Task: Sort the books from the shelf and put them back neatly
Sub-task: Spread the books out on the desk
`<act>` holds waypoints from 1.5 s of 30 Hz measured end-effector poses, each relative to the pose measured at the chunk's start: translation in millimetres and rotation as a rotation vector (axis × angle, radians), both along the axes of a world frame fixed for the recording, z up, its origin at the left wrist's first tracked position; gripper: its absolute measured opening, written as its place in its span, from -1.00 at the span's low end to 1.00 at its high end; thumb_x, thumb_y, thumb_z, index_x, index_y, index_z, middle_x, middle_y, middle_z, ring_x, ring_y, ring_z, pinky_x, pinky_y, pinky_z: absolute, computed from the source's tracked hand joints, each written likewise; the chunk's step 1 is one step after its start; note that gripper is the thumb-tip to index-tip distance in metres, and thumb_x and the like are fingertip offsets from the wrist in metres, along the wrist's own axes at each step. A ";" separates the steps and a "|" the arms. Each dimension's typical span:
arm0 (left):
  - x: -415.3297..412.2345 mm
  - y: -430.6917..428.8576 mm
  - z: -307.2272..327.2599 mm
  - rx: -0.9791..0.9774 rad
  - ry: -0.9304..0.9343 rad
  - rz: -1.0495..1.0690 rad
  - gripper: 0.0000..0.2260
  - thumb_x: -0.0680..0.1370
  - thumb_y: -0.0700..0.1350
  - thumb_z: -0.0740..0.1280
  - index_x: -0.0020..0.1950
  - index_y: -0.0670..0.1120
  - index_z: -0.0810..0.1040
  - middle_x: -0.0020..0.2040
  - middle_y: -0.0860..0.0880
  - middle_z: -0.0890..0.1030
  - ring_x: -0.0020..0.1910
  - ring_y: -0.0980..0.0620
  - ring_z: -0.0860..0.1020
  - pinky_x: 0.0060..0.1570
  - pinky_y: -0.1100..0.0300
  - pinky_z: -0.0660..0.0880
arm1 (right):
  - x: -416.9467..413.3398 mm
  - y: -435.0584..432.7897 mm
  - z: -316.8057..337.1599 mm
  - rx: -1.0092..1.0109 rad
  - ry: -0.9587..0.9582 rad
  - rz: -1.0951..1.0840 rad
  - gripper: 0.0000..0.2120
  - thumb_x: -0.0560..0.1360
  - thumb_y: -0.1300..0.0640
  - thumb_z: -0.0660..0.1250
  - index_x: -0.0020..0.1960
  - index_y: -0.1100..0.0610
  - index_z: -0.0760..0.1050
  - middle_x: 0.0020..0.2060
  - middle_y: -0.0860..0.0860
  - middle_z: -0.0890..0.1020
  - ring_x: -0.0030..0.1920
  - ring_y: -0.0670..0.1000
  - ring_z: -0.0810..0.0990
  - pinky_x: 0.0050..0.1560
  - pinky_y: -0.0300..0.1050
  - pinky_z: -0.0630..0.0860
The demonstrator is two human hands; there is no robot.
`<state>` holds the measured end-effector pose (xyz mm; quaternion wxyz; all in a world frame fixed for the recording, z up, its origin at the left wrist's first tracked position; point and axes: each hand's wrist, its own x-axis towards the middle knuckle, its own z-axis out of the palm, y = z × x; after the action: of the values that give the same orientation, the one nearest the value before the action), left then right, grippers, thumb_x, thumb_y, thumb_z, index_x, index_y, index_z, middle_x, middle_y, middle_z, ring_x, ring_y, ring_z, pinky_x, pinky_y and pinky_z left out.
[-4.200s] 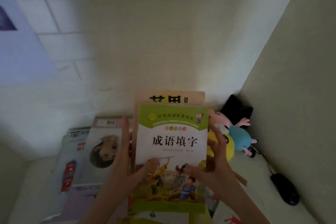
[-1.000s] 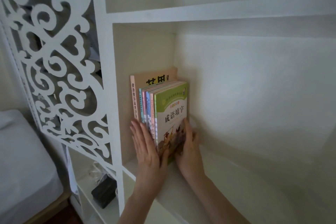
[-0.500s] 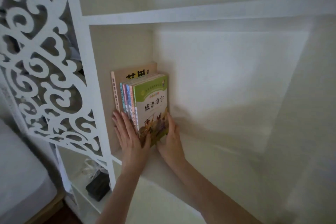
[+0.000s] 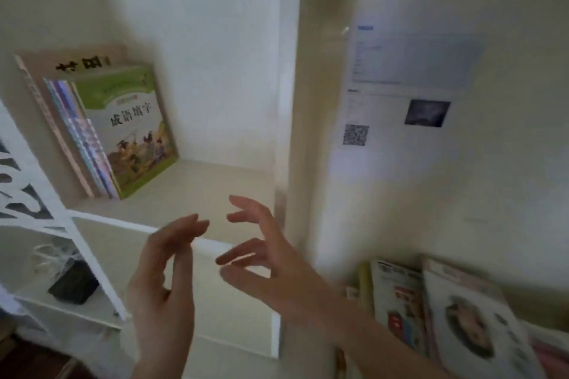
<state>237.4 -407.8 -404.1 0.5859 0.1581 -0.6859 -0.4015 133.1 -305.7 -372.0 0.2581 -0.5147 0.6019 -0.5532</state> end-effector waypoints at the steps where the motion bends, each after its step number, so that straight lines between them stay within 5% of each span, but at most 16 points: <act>1: -2.1 24.5 -6.5 -0.005 -0.005 -0.071 -0.70 0.56 -0.29 0.20 0.07 0.08 0.55 -0.03 0.12 0.65 0.02 0.07 0.62 0.11 0.19 0.50 | -2.9 31.5 -11.4 0.030 0.013 -0.034 -0.37 0.52 0.25 0.36 0.45 -0.13 0.18 0.30 -0.16 0.36 0.08 -0.11 0.59 0.22 -0.15 0.49; 4: -25.9 92.4 -44.5 -0.016 -0.144 -0.278 -0.76 0.53 -0.26 0.22 -0.05 0.05 0.60 -0.15 0.17 0.66 -0.17 0.20 0.64 -0.08 0.42 0.49 | -26.3 115.3 -55.8 0.145 0.059 -0.255 -0.50 0.53 0.18 0.32 0.35 -0.22 0.30 0.21 -0.17 0.44 0.11 -0.16 0.56 0.15 -0.32 0.45; 8: -79.3 159.1 -114.3 0.080 -0.536 -0.618 -0.73 0.54 -0.05 0.21 0.14 0.27 0.51 0.06 0.27 0.58 0.06 0.29 0.56 0.10 0.27 0.50 | -67.9 217.5 -116.2 0.374 0.165 -0.699 -0.63 0.56 0.08 0.30 0.21 -0.32 0.30 0.31 -0.23 0.35 0.25 -0.46 0.27 0.25 -0.35 0.35; 10: -106.4 189.1 -137.3 0.120 -0.725 -0.721 -0.73 0.60 -0.08 0.25 0.16 0.30 0.46 0.17 0.30 0.49 0.19 0.31 0.46 0.26 0.12 0.43 | -88.8 265.2 -138.5 0.511 0.244 -0.919 -0.65 0.55 -0.08 0.27 0.31 -0.21 0.30 0.40 -0.13 0.29 0.40 -0.27 0.20 0.41 -0.16 0.23; 13: -141.4 230.8 -145.7 0.057 -0.841 -0.741 -0.70 0.61 -0.02 0.23 0.29 0.27 0.30 0.39 0.09 0.36 0.38 0.01 0.40 0.33 -0.06 0.39 | -110.6 312.0 -161.0 0.699 0.096 -1.110 -0.17 0.26 -0.57 0.13 0.42 -0.18 0.18 0.51 0.00 0.14 0.50 0.06 0.10 0.46 -0.01 0.09; 16: -171.7 262.1 -149.3 0.000 -0.944 -0.682 -0.38 0.54 0.20 0.19 0.53 -0.03 0.14 0.53 -0.14 0.10 0.49 -0.21 0.19 0.42 -0.14 0.24 | -129.1 336.8 -185.5 0.709 0.198 -1.177 -0.23 0.39 -0.25 0.39 0.44 -0.14 0.06 0.50 0.18 0.11 0.46 0.29 0.20 0.36 0.21 0.25; 20: -177.1 288.5 -161.6 -0.005 -1.166 -0.515 -0.28 0.63 0.03 0.17 0.46 0.02 -0.39 0.54 -0.15 -0.23 0.54 -0.12 -0.17 0.49 0.05 -0.06 | -131.9 337.6 -209.2 0.650 -0.211 -1.205 -0.29 0.50 -0.21 0.29 0.52 0.00 0.10 0.46 0.06 0.24 0.46 0.19 0.16 0.44 0.20 0.16; 23: -174.8 292.7 -173.1 -0.083 -1.096 -0.491 -0.17 0.50 -0.12 0.40 0.52 -0.07 -0.15 0.53 -0.26 0.01 0.52 -0.26 0.01 0.46 -0.14 0.11 | -132.8 343.3 -213.6 0.456 -0.302 -1.174 -0.41 0.47 -0.11 0.38 0.43 -0.08 0.26 0.32 -0.02 0.43 0.34 0.10 0.38 0.28 0.16 0.43; 25: -174.6 291.0 -179.0 -0.099 -1.049 -0.503 -0.15 0.36 -0.22 0.52 0.51 -0.06 0.09 0.44 -0.29 0.22 0.45 -0.34 0.18 0.37 -0.25 0.26 | -134.7 355.5 -214.8 0.359 -0.385 -1.150 -0.50 0.48 0.01 0.41 0.36 -0.04 0.34 0.22 -0.05 0.52 0.19 -0.02 0.53 0.06 -0.15 0.58; 28: -170.8 294.5 -176.3 -0.033 -1.027 -0.560 -0.18 0.35 -0.22 0.50 0.44 0.16 0.12 0.31 -0.15 0.29 0.37 -0.21 0.26 0.37 -0.08 0.27 | -135.0 374.6 -205.4 0.312 -0.435 -1.130 -0.56 0.47 0.17 0.42 0.27 -0.04 0.36 0.04 -0.14 0.56 -0.01 -0.19 0.57 -0.26 -0.47 0.49; 31: -172.1 291.6 -177.0 -0.086 -0.846 -0.571 -0.28 0.29 0.07 0.46 0.39 0.37 0.26 0.13 -0.04 0.35 0.19 -0.03 0.32 0.20 -0.03 0.32 | -133.9 394.3 -194.3 0.277 -0.457 -1.130 -0.52 0.46 0.13 0.43 0.32 -0.03 0.37 0.05 -0.14 0.55 -0.08 -0.27 0.51 -0.28 -0.41 0.47; 33: -174.1 290.8 -177.7 -0.223 -0.753 -0.570 -0.51 0.40 0.28 0.32 0.33 0.29 0.40 0.13 -0.01 0.42 0.20 0.03 0.31 0.16 -0.08 0.37 | -136.0 406.2 -181.2 0.256 -0.441 -1.141 -0.50 0.46 0.08 0.44 0.35 -0.04 0.37 0.10 -0.14 0.56 -0.02 -0.23 0.52 -0.19 -0.35 0.46; 37: -193.8 296.9 -155.9 -0.505 -0.605 -0.465 -0.67 0.52 0.17 0.22 0.21 0.09 0.55 0.35 -0.08 0.41 0.48 -0.16 0.22 0.45 -0.14 0.15 | -147.1 428.0 -148.7 0.085 -0.516 -1.091 -0.64 0.46 -0.01 0.40 0.24 -0.14 0.47 0.17 -0.19 0.50 0.09 -0.12 0.55 0.03 -0.08 0.60; 40: -215.2 314.1 -103.3 -0.267 -0.507 -0.580 -0.74 0.58 0.11 0.18 0.07 0.08 0.62 0.30 0.07 0.54 0.44 0.01 0.34 0.48 -0.01 0.15 | -155.0 444.5 -122.0 -0.029 -0.434 -0.918 -0.47 0.35 -0.30 0.39 0.26 -0.14 0.48 0.11 -0.17 0.60 0.05 -0.07 0.64 -0.04 -0.15 0.61; 42: -229.8 331.8 -62.9 0.018 -0.436 -0.629 -0.83 0.50 0.07 0.23 -0.06 0.11 0.61 0.00 0.25 0.65 0.06 0.13 0.61 0.03 0.10 0.54 | -164.5 452.8 -105.7 -0.019 -0.199 -0.902 -0.44 0.28 -0.31 0.43 0.18 -0.09 0.47 -0.16 -0.11 0.62 -0.15 -0.11 0.61 -0.18 -0.31 0.53; 45: -255.4 353.6 -26.0 0.234 -0.321 -0.601 -0.77 0.52 0.02 0.25 -0.30 -0.03 0.40 -0.43 0.12 0.51 -0.46 0.18 0.46 -0.51 0.24 0.37 | -189.8 459.1 -92.5 0.045 0.021 -1.022 -0.72 0.31 -0.23 0.47 -0.16 -0.14 0.45 -0.14 0.04 0.42 -0.13 -0.05 0.46 -0.15 -0.31 0.47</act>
<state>-18.0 -54.2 -430.2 0.3043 0.0767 -0.7345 -0.6016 -56.7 153.5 -464.5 -0.0404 -0.1547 0.7910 -0.5905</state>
